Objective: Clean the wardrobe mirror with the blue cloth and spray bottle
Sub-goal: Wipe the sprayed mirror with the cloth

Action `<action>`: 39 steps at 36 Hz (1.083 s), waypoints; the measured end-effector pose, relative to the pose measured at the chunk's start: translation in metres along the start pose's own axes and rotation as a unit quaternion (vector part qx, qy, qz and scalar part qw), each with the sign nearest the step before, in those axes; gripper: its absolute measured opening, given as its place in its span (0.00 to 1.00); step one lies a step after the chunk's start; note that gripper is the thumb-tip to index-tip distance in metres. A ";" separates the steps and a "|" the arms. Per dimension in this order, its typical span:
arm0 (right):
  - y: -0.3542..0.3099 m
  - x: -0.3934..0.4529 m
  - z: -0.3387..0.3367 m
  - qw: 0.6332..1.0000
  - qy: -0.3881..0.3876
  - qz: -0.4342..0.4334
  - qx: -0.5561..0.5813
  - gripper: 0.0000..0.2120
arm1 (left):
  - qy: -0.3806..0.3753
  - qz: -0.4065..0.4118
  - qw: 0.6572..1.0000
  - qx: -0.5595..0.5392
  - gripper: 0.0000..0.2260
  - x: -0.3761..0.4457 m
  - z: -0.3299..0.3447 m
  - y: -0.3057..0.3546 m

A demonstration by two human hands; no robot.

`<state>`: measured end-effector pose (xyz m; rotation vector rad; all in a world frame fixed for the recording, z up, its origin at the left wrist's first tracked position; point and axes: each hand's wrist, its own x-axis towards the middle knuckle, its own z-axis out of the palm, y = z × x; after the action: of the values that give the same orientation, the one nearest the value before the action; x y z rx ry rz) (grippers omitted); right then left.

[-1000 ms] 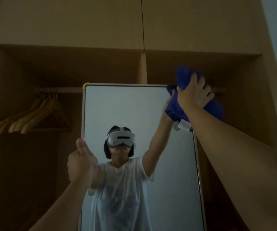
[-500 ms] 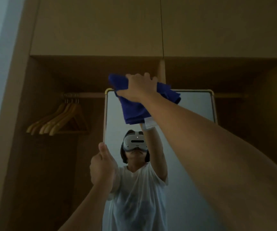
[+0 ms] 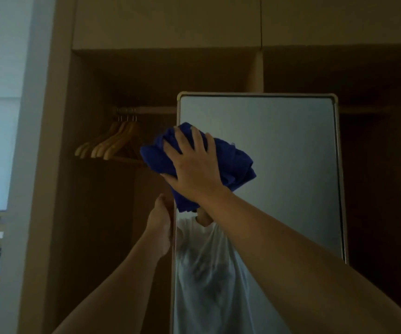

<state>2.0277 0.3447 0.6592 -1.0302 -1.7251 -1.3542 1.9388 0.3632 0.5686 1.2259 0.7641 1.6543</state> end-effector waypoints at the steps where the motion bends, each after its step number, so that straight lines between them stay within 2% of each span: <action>1: -0.005 -0.012 0.002 1.000 0.001 0.004 0.005 0.30 | -0.016 0.006 1.000 -0.018 0.17 -0.003 -0.003 -0.002; 5: -0.026 -0.052 0.002 0.999 -0.016 0.026 0.028 0.31 | -0.084 -0.005 0.984 -0.157 0.19 -0.018 -0.012 -0.002; 8: -0.039 -0.081 0.002 0.998 -0.034 0.032 0.046 0.31 | -0.108 -0.045 0.975 -0.190 0.25 -0.029 -0.021 -0.008; 13: -0.059 -0.129 0.005 0.997 -0.059 0.025 0.041 0.33 | -0.084 -0.126 0.962 -0.225 0.36 -0.043 -0.040 -0.032; 15: -0.067 -0.144 0.006 0.996 -0.066 0.034 0.038 0.34 | -0.074 -0.149 0.959 -0.230 0.37 -0.047 -0.046 -0.037; 20: -0.084 -0.175 0.010 0.995 -0.079 0.049 0.047 0.36 | -0.084 -0.179 0.962 -0.189 0.35 -0.055 -0.064 -0.051; 23: -0.093 -0.199 0.015 0.992 -0.103 0.047 0.050 0.37 | -0.078 -0.222 0.955 -0.179 0.37 -0.060 -0.075 -0.066; 26: -0.103 -0.226 0.021 0.991 -0.118 0.037 0.053 0.34 | -0.060 -0.271 0.947 -0.161 0.40 -0.071 -0.084 -0.087; 30: -0.117 -0.257 0.025 0.987 -0.139 0.046 0.064 0.31 | -0.090 -0.280 0.943 -0.159 0.40 -0.080 -0.090 -0.104; 34: -0.125 -0.289 0.030 0.985 -0.159 0.014 0.066 0.28 | -0.093 -0.308 0.946 -0.037 0.42 -0.079 -0.096 -0.118; 39: -0.136 -0.336 0.040 0.975 -0.214 -0.035 0.058 0.29 | -0.126 -0.314 0.936 0.101 0.47 -0.082 -0.087 -0.141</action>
<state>2.0500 0.3108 0.2972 -1.2716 -2.1439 -1.1111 1.9061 0.3462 0.3875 1.1431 1.0463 0.8969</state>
